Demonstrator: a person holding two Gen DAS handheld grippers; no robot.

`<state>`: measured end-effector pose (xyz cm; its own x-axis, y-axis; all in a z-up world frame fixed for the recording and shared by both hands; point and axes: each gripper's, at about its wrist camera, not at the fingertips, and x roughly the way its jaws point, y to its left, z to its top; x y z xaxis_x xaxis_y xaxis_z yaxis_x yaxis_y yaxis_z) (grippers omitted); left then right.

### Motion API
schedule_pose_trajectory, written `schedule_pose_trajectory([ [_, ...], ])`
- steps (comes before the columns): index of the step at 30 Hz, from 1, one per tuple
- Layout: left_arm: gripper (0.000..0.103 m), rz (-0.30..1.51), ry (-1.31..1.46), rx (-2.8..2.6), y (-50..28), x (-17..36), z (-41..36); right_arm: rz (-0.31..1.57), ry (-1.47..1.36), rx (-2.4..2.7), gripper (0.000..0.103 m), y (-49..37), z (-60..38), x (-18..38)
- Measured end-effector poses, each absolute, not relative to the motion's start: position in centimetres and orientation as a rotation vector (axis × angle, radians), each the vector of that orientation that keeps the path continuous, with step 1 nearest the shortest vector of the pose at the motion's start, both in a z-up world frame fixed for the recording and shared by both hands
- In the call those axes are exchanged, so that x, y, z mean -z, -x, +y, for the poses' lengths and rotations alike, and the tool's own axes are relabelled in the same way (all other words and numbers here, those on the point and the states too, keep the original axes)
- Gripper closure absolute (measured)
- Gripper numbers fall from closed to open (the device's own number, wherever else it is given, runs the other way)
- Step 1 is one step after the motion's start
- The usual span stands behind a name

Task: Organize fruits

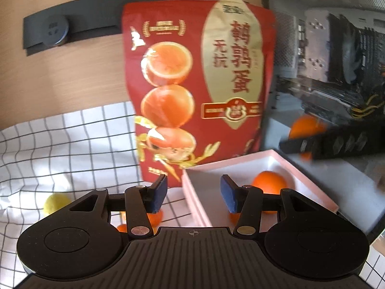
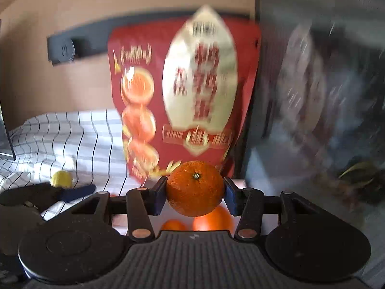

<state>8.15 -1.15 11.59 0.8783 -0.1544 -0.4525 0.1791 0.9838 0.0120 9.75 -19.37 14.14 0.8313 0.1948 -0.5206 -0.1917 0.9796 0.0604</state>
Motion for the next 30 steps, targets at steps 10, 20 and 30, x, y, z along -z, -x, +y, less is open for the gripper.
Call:
schedule_pose_trajectory([
  [10, 0.049, 0.493, 0.009, 0.14, -8.4, -11.1, 2.3, 0.762, -0.043, -0.227, 0.054, -14.5, -16.3, -7.3],
  [20, 0.049, 0.554, 0.202, 0.085, -8.9, -7.9, 8.1, 0.624, 0.043, -0.233, 0.04, -11.1, -14.6, -9.8],
  [30, 0.05, 0.47, 0.389, 0.029, -6.5, -3.4, 14.5, 0.692, 0.029, -0.438, 0.037, -9.8, -11.4, -9.6],
])
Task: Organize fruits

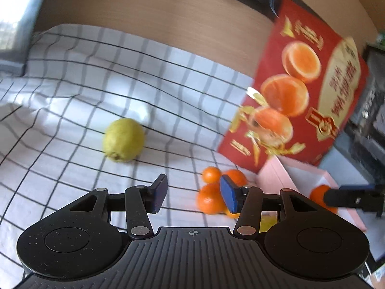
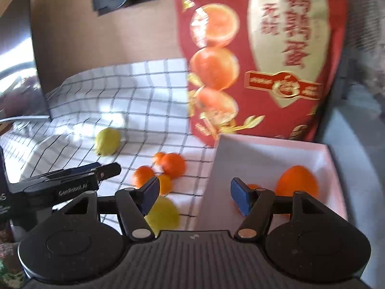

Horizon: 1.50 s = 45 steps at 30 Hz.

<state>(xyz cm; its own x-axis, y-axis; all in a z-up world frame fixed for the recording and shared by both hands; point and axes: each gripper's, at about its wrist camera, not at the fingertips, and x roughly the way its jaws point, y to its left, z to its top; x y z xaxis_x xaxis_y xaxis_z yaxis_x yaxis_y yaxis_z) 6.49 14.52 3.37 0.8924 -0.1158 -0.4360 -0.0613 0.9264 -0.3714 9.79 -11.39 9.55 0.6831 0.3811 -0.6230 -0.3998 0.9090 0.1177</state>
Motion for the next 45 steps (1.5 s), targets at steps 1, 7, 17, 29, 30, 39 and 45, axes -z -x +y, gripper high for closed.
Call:
schedule_pose_trajectory([
  [1, 0.05, 0.446, 0.413, 0.02, -6.3, -3.0, 15.1, 0.695, 0.046, -0.451, 0.037, -9.9, -10.7, -9.3],
  [7, 0.05, 0.386, 0.539, -0.013, -5.5, -1.6, 18.1, 0.712, 0.136, -0.498, 0.037, -10.1, -5.5, -6.6],
  [17, 0.05, 0.422, 0.529, 0.011, -5.7, -1.0, 18.0, 0.687, 0.275, -0.473, 0.059, -9.0, -1.4, -3.8],
  [29, 0.05, 0.494, 0.144, 0.096, -8.8, -3.4, 10.1, 0.657, 0.121, -0.568, 0.028, -1.9, -10.7, -3.5],
  [30, 0.05, 0.506, 0.122, 0.099, -9.0, -3.4, 9.8, 0.668, 0.089, -0.587, 0.027, -2.0, -10.9, -3.2],
  [39, 0.05, 0.625, 0.162, 0.127, -11.6, -1.8, 10.1, 0.731, 0.058, -0.738, 0.038, -0.5, -9.6, -1.5],
  [45, 0.046, 0.651, 0.179, 0.152, -12.1, -1.3, 9.6, 0.735, 0.133, -0.754, 0.042, 1.1, -7.3, -0.8],
])
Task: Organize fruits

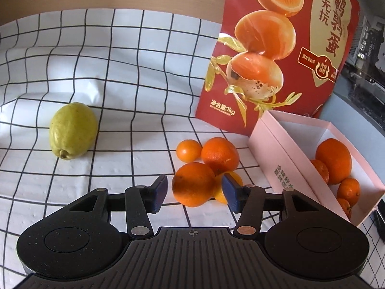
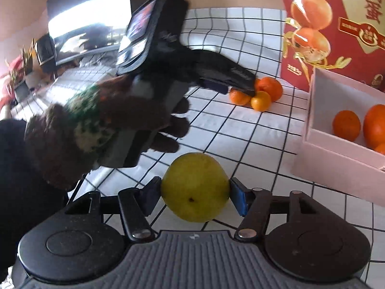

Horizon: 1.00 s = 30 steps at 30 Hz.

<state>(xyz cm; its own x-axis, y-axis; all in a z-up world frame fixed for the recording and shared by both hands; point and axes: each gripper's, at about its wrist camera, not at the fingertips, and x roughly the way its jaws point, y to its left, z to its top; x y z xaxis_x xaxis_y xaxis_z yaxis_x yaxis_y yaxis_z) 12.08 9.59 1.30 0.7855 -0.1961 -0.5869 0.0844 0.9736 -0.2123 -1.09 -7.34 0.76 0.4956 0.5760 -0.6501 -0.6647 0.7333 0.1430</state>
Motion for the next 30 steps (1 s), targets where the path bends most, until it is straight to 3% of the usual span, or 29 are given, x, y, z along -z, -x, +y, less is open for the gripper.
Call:
schedule_pose_trajectory([
  [4, 0.052, 0.633, 0.174, 0.129, -11.4, -1.6, 10.5, 0.773, 0.156, -0.789, 0.042, 1.7, -6.7, 0.1],
  [13, 0.054, 0.537, 0.198, 0.066, -7.1, -2.0, 14.5, 0.755, 0.133, -0.687, 0.044, 2.4, -10.1, -0.2],
  [18, 0.054, 0.46, 0.159, 0.181, -6.3, -3.4, 12.6, 0.691, 0.117, -0.505, 0.043, 2.1, -15.0, -0.6],
  [30, 0.054, 0.659, 0.072, 0.077, -11.1, -0.6, 4.4, 0.664, 0.069, -0.409, 0.043, 1.0, -19.1, 0.7],
])
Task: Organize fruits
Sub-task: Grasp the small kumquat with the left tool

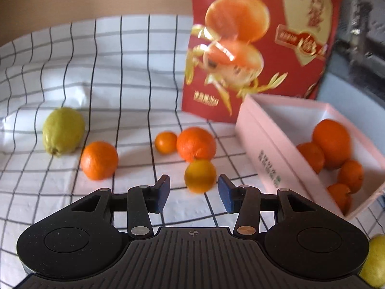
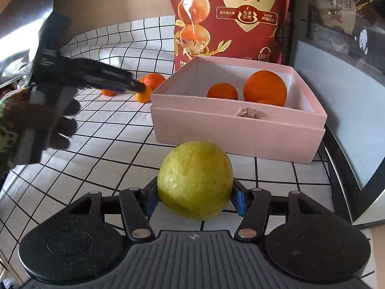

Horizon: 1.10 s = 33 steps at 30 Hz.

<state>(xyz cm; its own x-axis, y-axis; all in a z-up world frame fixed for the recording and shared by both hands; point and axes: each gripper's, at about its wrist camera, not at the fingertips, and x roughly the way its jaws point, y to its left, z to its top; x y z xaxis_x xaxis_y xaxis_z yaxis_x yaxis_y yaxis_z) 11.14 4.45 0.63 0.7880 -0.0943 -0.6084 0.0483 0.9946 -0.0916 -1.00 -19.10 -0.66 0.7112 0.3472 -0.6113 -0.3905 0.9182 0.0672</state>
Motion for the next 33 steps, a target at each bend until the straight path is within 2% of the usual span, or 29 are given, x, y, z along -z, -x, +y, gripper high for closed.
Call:
schedule_pose_trajectory([
  [7, 0.055, 0.664, 0.064, 0.048, -12.4, 0.4, 3.7, 0.658, 0.066, -0.411, 0.042, 1.2, -19.0, 0.8],
  [9, 0.06, 0.663, 0.052, 0.053, -12.5, 0.5, 3.9, 0.663, 0.071, -0.412, 0.038, 1.2, -18.9, 0.9],
  [10, 0.066, 0.66, 0.06, 0.063, -12.2, 0.2, 4.0, 0.668, 0.074, -0.413, 0.036, 1.2, -18.8, 0.9],
  [11, 0.067, 0.659, 0.072, 0.078, -12.0, 0.1, 4.2, 0.672, 0.077, -0.412, 0.035, 1.1, -18.7, 0.9],
  [15, 0.067, 0.65, 0.053, 0.108, -9.5, -0.5, 5.0, 0.676, 0.068, -0.405, 0.032, 1.1, -18.7, 1.0],
  [17, 0.067, 0.625, 0.044, 0.127, -7.4, -0.8, 5.8, 0.67, 0.05, -0.4, 0.026, 1.2, -19.0, 0.9],
  [21, 0.067, 0.583, 0.037, 0.161, -2.9, -1.4, 7.1, 0.685, 0.014, -0.4, 0.025, 0.8, -19.4, 1.0],
  [33, 0.067, 0.662, 0.045, 0.317, 3.0, -0.9, 4.3, 0.704, 0.036, -0.385, 0.018, 0.6, -19.0, 1.2],
])
